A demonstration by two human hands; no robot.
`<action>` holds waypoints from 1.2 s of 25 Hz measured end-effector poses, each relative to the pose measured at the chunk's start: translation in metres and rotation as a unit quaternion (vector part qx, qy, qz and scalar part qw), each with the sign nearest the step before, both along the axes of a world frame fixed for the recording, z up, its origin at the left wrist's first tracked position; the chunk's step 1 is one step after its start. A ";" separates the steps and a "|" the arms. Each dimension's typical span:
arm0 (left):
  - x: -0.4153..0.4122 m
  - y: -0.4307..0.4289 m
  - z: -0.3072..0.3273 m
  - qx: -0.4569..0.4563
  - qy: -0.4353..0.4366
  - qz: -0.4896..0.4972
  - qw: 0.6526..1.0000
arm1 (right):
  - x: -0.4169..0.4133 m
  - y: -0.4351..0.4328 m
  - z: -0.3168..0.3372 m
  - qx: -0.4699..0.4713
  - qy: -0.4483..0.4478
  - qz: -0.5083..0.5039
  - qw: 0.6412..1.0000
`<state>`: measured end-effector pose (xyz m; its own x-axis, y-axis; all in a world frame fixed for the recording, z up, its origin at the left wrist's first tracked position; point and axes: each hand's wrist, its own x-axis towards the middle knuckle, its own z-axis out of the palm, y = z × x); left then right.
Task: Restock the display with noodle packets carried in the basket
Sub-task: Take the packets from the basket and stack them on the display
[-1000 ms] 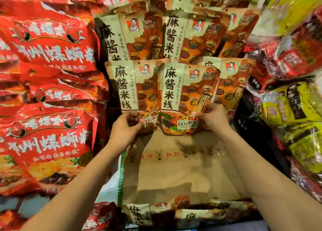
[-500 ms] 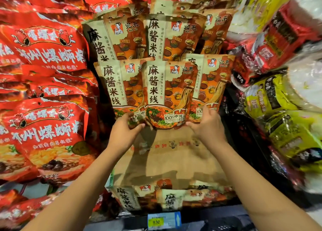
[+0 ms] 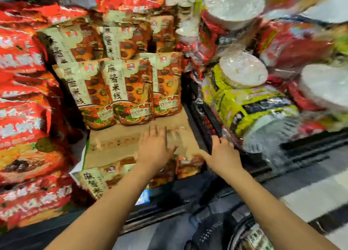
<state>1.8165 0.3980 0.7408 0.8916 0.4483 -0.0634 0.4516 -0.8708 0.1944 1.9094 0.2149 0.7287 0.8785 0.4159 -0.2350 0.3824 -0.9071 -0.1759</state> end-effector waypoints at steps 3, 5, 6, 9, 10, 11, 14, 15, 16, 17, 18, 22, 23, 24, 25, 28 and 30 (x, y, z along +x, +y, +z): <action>0.008 -0.053 -0.001 0.010 0.012 -0.097 0.995 | -0.022 -0.059 -0.007 0.005 0.009 -0.105 0.994; 0.005 -0.084 -0.007 0.007 0.011 -0.163 0.986 | -0.048 -0.099 -0.015 -0.003 0.023 -0.179 0.983; 0.001 -0.100 -0.012 0.004 0.017 -0.202 0.979 | -0.065 -0.118 -0.021 -0.008 0.034 -0.217 0.976; -0.021 -0.148 -0.033 0.016 0.044 -0.307 0.950 | -0.124 -0.171 -0.039 -0.031 0.077 -0.312 0.946; -0.028 -0.164 -0.042 0.017 0.059 -0.335 0.940 | -0.144 -0.188 -0.046 -0.029 0.091 -0.340 0.936; -0.034 -0.179 -0.051 0.014 0.076 -0.354 0.932 | -0.162 -0.205 -0.054 -0.028 0.111 -0.364 0.924; -0.052 -0.227 -0.078 0.007 0.120 -0.396 0.910 | -0.213 -0.257 -0.078 -0.004 0.141 -0.444 0.885; -0.056 -0.244 -0.086 0.008 0.139 -0.409 0.902 | -0.228 -0.273 -0.085 -0.001 0.153 -0.470 0.869; -0.060 -0.260 -0.095 0.014 0.158 -0.421 0.893 | -0.241 -0.289 -0.093 0.000 0.168 -0.491 0.855; -0.061 -0.276 -0.104 0.021 0.171 -0.432 0.885 | -0.252 -0.306 -0.102 -0.005 0.190 -0.509 0.840; -0.061 -0.292 -0.115 0.027 0.180 -0.442 0.878 | -0.261 -0.323 -0.113 -0.008 0.209 -0.523 0.826; -0.047 -0.346 -0.161 0.052 0.235 -0.452 0.859 | -0.276 -0.381 -0.158 0.016 0.241 -0.567 0.787; -0.043 -0.360 -0.176 0.056 0.256 -0.450 0.854 | -0.276 -0.398 -0.175 0.027 0.253 -0.574 0.779; -0.037 -0.374 -0.190 0.059 0.277 -0.447 0.848 | -0.275 -0.412 -0.189 0.036 0.266 -0.578 0.771; -0.030 -0.388 -0.206 0.062 0.297 -0.445 0.842 | -0.272 -0.426 -0.202 0.042 0.287 -0.584 0.758; 0.000 -0.426 -0.259 0.082 0.356 -0.440 0.820 | -0.252 -0.468 -0.244 0.054 0.321 -0.582 0.745; 0.020 -0.449 -0.293 0.106 0.380 -0.448 0.802 | -0.235 -0.493 -0.279 0.067 0.327 -0.587 0.737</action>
